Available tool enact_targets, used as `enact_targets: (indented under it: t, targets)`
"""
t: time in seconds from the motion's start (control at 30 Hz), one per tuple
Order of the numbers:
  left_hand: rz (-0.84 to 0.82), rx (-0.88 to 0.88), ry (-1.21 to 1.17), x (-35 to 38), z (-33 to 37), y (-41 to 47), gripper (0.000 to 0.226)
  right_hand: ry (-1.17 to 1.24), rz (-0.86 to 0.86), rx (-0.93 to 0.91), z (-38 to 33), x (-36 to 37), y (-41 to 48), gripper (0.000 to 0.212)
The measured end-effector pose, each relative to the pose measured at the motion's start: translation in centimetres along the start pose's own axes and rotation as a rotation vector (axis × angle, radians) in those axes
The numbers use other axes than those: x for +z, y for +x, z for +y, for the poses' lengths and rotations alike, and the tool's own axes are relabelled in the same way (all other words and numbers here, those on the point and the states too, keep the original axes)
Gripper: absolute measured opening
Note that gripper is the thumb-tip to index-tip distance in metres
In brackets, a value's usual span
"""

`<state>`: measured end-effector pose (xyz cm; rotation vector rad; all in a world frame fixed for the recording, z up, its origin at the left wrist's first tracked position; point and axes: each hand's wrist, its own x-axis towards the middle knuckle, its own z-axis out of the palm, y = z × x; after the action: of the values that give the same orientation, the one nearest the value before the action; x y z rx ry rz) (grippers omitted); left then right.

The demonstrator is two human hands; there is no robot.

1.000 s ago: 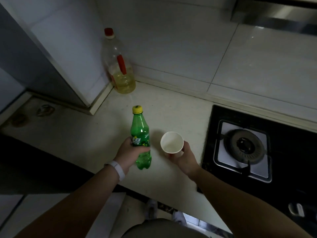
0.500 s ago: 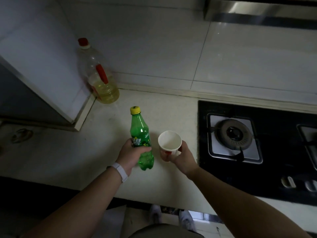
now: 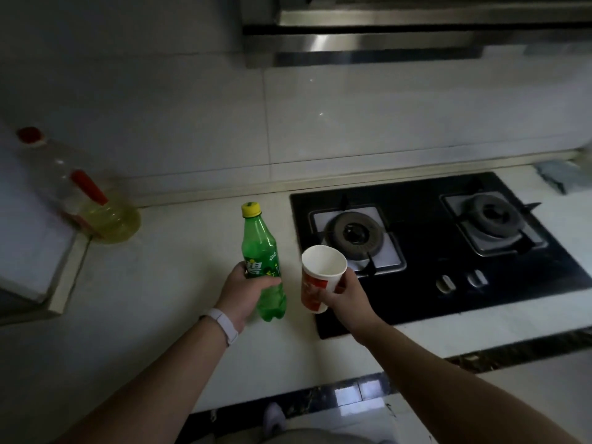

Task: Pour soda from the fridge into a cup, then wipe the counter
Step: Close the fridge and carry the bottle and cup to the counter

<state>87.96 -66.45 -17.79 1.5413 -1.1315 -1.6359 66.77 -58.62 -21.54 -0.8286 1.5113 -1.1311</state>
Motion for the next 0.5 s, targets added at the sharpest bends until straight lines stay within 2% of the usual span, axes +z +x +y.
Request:
enact_targets:
  t: [0.13, 0.3, 0.5]
  targets:
    - [-0.074, 0.027, 0.038, 5.8, 1.0, -0.9, 0.036, 0.063, 0.1, 0.013, 0.2, -5.5, -1.9, 0.075]
    - [-0.198, 0.05, 0.085, 14.9, 2.1, -3.0, 0.043, 0.08, 0.262, 0.004, 0.4, -14.1, -5.4, 0.059]
    - [-0.395, 0.117, 0.192, 27.2, 3.1, -6.5, 0.031, 0.1, 0.47, 0.022, 1.5, -25.3, -10.1, 0.062]
